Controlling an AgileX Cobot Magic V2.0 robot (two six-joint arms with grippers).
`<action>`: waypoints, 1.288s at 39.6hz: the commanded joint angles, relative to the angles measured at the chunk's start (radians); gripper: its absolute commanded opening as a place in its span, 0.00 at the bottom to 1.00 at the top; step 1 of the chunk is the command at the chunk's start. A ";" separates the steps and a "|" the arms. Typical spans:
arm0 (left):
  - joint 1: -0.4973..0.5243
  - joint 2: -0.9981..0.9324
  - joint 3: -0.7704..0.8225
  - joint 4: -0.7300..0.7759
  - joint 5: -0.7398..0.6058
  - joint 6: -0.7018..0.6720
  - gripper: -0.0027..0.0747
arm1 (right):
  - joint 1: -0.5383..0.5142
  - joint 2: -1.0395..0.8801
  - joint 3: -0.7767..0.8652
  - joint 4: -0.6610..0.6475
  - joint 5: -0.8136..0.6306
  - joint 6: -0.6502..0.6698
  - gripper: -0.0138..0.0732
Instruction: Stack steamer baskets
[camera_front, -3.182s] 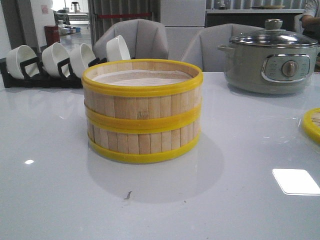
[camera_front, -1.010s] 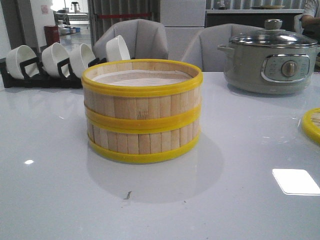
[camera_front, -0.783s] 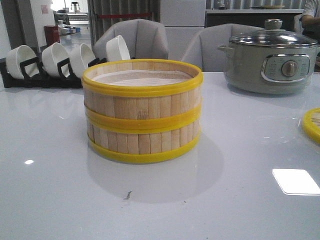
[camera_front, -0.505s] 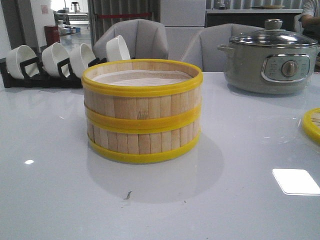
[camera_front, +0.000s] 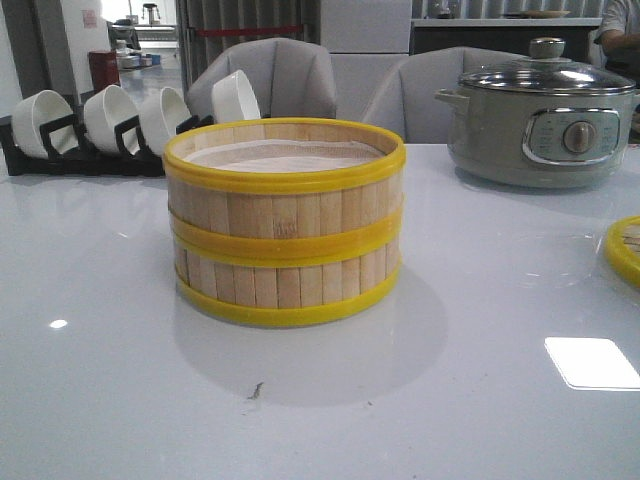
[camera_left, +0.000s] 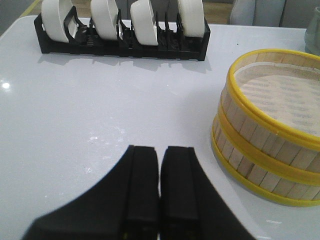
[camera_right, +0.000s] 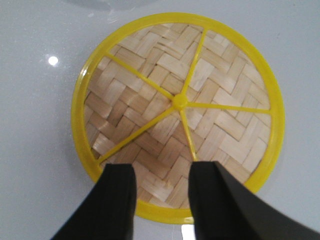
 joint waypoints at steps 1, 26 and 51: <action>0.000 -0.003 -0.029 0.002 -0.085 -0.007 0.15 | -0.006 0.033 -0.091 -0.017 -0.023 -0.008 0.58; 0.000 -0.003 -0.029 0.002 -0.085 -0.007 0.15 | -0.039 0.245 -0.259 -0.049 0.055 -0.008 0.58; 0.000 -0.003 -0.029 0.002 -0.085 -0.007 0.15 | -0.039 0.317 -0.263 -0.052 0.009 -0.008 0.58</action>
